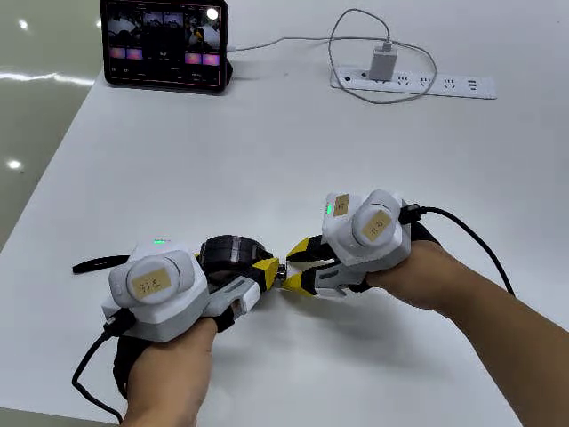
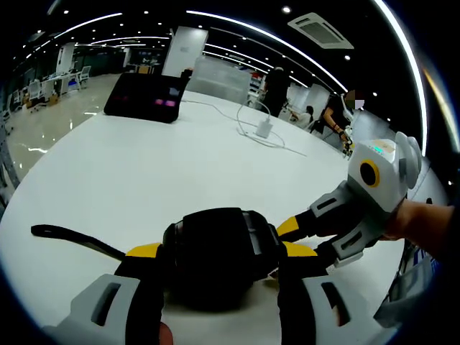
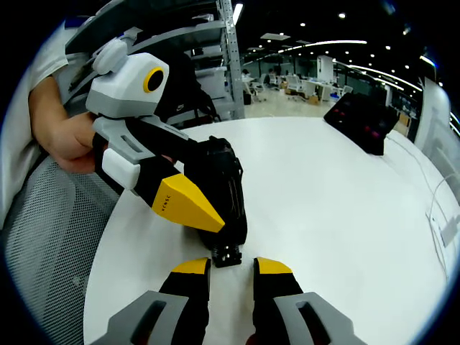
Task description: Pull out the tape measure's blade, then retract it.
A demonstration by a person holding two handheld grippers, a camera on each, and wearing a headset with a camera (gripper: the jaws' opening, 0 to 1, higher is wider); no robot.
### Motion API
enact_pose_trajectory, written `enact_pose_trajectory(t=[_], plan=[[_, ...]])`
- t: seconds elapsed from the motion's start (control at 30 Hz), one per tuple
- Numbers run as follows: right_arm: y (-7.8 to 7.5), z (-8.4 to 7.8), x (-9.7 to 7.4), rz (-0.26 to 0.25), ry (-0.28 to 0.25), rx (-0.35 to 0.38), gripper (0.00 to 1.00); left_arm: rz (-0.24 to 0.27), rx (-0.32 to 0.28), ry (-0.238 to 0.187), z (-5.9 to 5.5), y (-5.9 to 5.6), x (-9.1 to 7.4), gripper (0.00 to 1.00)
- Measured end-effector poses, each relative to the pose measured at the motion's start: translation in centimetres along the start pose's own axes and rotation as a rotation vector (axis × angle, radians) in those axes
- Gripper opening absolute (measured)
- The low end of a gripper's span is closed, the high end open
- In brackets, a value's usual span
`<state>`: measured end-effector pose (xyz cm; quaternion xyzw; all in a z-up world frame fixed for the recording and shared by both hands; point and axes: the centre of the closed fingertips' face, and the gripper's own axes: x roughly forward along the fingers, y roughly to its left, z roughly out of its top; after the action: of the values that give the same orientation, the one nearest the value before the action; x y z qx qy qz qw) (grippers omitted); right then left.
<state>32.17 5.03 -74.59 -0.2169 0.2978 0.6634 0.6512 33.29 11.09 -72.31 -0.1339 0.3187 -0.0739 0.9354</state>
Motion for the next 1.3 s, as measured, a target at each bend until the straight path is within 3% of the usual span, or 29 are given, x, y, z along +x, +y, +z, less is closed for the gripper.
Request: enact_pose_trajectory(t=[0.23,0.63,0.9,1.07,1.3], plan=[[0.3,0.2,-0.5,0.011,-0.022,0.051,0.26,-0.011,0.002,0.004,0.0,0.1,-0.1,0.61],[0.5,0.3,-1.0,-0.006,-0.040,0.058,0.32,-0.020,0.014,-0.002,0.4,0.3,-0.5,0.64],[1.1,0.4,-1.9,-0.025,-0.064,0.057,0.42,-0.023,0.092,0.002,0.4,0.8,-0.8,0.72],[1.3,-0.1,-2.2,-0.029,-0.058,0.062,0.45,-0.027,0.099,0.004,0.4,0.9,-1.1,0.73],[1.4,-0.2,-3.3,-0.051,-0.079,0.077,0.51,-0.047,0.164,0.011,0.4,0.6,-1.7,0.75]])
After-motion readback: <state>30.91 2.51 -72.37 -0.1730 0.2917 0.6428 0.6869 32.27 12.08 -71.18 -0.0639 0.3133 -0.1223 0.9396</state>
